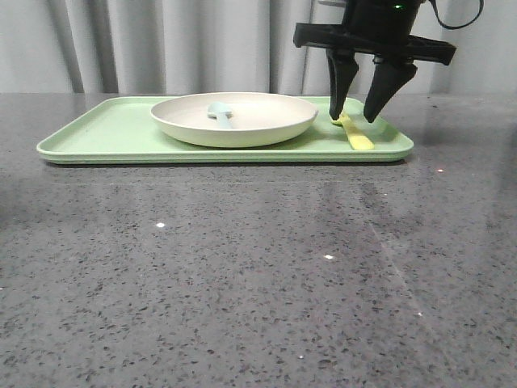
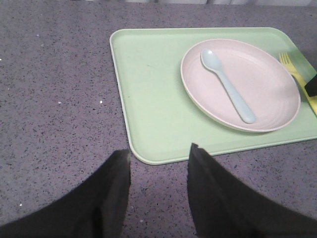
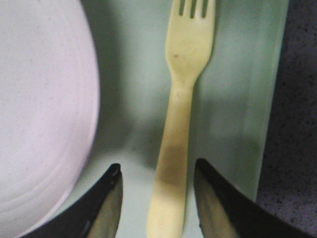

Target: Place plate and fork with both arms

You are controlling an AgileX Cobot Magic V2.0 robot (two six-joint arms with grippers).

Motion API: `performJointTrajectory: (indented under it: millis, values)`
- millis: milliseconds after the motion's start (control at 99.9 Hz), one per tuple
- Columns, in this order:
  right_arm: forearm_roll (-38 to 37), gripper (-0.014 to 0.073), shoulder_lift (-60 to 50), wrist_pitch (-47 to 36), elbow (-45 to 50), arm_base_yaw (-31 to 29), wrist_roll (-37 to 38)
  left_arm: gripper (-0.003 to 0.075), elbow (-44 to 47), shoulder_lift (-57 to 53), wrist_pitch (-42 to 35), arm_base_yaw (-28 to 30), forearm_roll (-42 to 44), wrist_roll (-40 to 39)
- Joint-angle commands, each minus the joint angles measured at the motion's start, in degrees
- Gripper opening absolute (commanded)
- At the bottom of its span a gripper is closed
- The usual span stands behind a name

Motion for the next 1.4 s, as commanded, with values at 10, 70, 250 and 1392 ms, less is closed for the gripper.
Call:
performJointTrajectory:
  millis: [10,70,250,1392]
  values:
    - [0.28,0.0395,-3.68,-1.24,-1.41,-0.37,-0.53,0.0282,-1.47,-0.76,-4.07,0.09,-1.21,-0.68]
    - [0.15,0.0395,-4.23,-1.06,-1.41,-0.37,-0.53,0.0282,-1.47,-0.76,-4.17,0.09,-1.21,-0.68]
    - [-2.26,0.0395,-6.54,0.14,-1.41,-0.37,-0.53,0.0282,-1.47,-0.76,-5.44,0.09,-1.21,-0.68]
    - [-7.45,-0.0048,-62.04,-37.96,59.89,-0.37,-0.51,-0.0020,17.64,-17.79,-18.49,10.03,2.24,-0.68]
